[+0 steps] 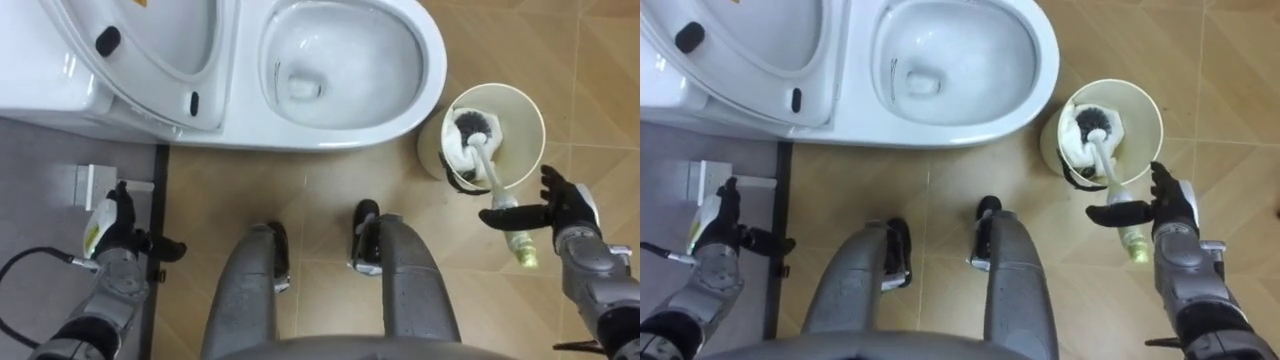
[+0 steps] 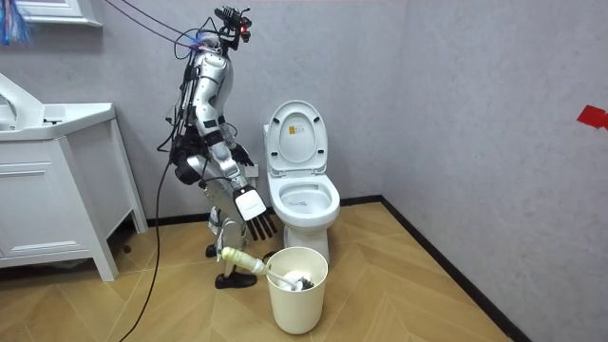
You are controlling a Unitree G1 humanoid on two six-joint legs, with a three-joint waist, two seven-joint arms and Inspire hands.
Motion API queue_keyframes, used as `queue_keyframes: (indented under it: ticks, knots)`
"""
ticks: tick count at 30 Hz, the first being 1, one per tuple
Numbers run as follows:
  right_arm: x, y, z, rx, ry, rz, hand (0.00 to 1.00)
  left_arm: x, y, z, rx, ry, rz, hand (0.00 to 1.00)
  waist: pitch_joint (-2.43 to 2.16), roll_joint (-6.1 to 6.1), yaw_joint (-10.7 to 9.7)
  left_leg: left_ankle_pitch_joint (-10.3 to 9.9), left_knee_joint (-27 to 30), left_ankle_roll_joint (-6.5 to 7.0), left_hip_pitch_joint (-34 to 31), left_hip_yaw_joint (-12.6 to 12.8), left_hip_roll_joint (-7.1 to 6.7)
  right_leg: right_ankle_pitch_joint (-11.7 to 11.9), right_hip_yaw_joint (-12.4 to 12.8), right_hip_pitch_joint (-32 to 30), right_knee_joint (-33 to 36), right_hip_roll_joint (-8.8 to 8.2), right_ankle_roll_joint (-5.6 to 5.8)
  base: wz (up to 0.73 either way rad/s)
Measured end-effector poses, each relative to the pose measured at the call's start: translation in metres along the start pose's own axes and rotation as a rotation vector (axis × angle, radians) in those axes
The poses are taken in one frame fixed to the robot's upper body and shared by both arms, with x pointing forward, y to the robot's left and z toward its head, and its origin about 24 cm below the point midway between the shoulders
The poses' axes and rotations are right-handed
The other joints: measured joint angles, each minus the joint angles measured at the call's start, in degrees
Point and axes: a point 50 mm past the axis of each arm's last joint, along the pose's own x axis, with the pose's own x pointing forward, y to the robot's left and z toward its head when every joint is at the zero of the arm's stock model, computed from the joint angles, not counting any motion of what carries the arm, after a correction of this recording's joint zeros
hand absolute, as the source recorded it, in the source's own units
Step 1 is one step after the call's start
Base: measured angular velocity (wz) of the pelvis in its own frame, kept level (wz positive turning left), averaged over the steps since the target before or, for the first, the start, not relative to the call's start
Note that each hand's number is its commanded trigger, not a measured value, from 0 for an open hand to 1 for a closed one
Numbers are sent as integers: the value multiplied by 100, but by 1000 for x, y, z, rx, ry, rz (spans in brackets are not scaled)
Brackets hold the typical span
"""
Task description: Brush toilet
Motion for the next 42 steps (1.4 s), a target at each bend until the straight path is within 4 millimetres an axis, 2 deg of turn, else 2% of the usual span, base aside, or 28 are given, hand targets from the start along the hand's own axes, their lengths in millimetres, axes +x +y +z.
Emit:
queue_keyframes:
  ticks: [5,9,11,13,17,22,24,33,37,38,42]
  knots:
    - [1,-1,0,-2,3,-16,0,-2,-4,-2,13,1,-15,0,12,23,41,1,-11,-2,7,16,-1,-8,-5,-1,-5,-12,-7,0]
    - [10,-7,5,10,41,-54,0,-1,-4,4,18,-21,-24,0,21,23,48,1,-10,-2,4,18,-6,-9,-5,-20,22,-26,-7,0]
    - [14,-12,8,16,54,-70,0,1,-3,10,12,-37,-27,0,49,18,55,1,0,-2,-14,25,-7,-13,-11,-45,38,-34,-14,0]
    - [19,-17,16,46,57,-90,0,7,3,23,3,-72,-14,0,134,-8,98,-2,66,-3,-106,28,-13,-25,-3,-145,116,-43,-23,0]
    - [25,-24,30,86,49,-118,0,14,10,41,-6,-114,-6,0,161,-31,182,-21,258,-5,-478,41,-8,-37,23,-531,315,-45,-30,-1]
    - [29,-27,43,94,47,-131,0,14,10,41,-6,-112,-7,0,162,-32,215,-145,582,-17,-760,19,5,-120,34,-831,616,-50,-73,-2]
    - [31,-31,49,90,36,-141,0,16,12,45,-8,-117,-2,0,163,-29,305,-208,796,-13,-967,16,33,-148,32,-1026,776,-49,-85,-4]
    - [35,-40,72,60,8,-167,0,20,16,52,3,-98,8,0,163,-26,352,-305,1509,11,-1875,-1,3,-215,48,-1903,1424,-158,-113,2]
    - [37,-39,77,65,5,-164,0,20,16,55,3,-101,0,0,167,-20,400,-363,1770,38,-2116,-14,10,-249,44,-2146,1657,-186,-137,1]
    - [37,-39,76,63,11,-162,0,20,16,55,4,-102,-2,0,167,-20,411,-384,1821,25,-2157,-13,-5,-272,28,-2186,1726,-231,-147,6]
    - [36,-43,70,66,43,-150,0,22,18,56,9,-91,1,0,173,9,510,-473,2071,33,-2316,-42,-2,-346,34,-2331,1942,-241,-140,1]
